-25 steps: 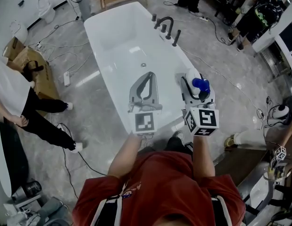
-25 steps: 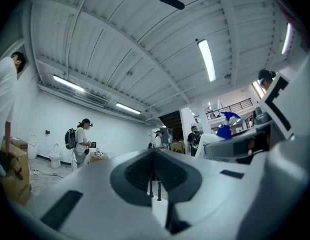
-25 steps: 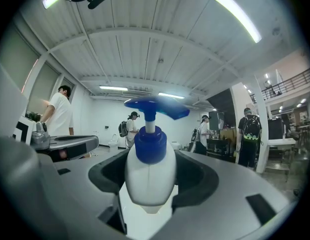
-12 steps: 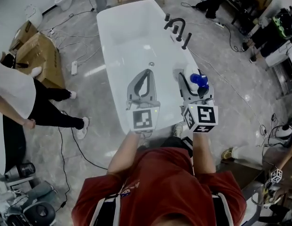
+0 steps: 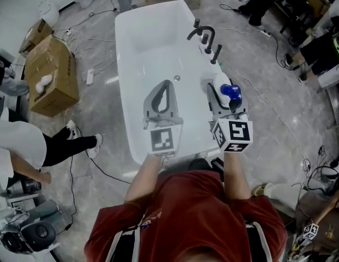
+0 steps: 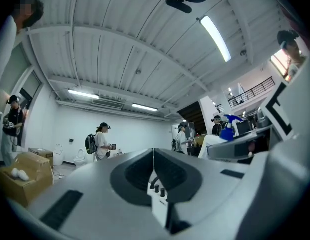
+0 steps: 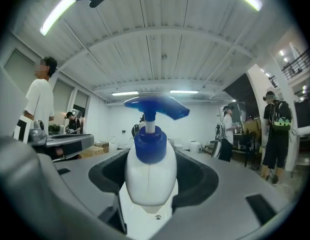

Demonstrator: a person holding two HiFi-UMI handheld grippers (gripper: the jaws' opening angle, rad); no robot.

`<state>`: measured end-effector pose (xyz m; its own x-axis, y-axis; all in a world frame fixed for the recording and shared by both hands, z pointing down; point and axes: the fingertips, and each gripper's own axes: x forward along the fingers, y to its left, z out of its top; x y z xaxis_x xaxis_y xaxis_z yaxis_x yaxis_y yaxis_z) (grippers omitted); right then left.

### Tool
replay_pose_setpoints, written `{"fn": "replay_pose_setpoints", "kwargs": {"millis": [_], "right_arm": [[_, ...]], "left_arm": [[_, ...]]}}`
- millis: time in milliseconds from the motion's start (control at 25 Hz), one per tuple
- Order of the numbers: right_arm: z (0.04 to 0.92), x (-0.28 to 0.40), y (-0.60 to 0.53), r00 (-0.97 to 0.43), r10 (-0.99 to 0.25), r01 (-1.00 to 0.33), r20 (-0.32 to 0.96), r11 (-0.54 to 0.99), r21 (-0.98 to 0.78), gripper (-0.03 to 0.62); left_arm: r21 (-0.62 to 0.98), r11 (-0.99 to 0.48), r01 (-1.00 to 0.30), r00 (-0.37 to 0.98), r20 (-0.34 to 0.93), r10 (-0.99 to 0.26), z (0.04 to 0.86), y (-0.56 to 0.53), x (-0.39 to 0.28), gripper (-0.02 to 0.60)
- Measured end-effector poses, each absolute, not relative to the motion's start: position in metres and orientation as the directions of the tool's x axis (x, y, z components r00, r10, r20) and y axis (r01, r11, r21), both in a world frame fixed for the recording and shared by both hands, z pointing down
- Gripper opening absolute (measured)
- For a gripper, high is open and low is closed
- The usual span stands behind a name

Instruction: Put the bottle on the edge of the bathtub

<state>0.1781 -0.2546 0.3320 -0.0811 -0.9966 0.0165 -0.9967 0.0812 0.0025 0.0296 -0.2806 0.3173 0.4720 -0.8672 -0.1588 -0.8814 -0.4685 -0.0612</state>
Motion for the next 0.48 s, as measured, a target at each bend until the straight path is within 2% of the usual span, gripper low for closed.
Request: {"fn": "replay_pose_setpoints", "kwargs": {"millis": [480], "right_arm": [[0.342, 0.281, -0.293, -0.156, -0.987, -0.987, 0.025, 0.156, -0.026, 0.273]], "left_arm": [[-0.069, -0.391, -0.918, 0.397, -0.146, -0.906, 0.318, -0.303, 0.126, 0.016]]}}
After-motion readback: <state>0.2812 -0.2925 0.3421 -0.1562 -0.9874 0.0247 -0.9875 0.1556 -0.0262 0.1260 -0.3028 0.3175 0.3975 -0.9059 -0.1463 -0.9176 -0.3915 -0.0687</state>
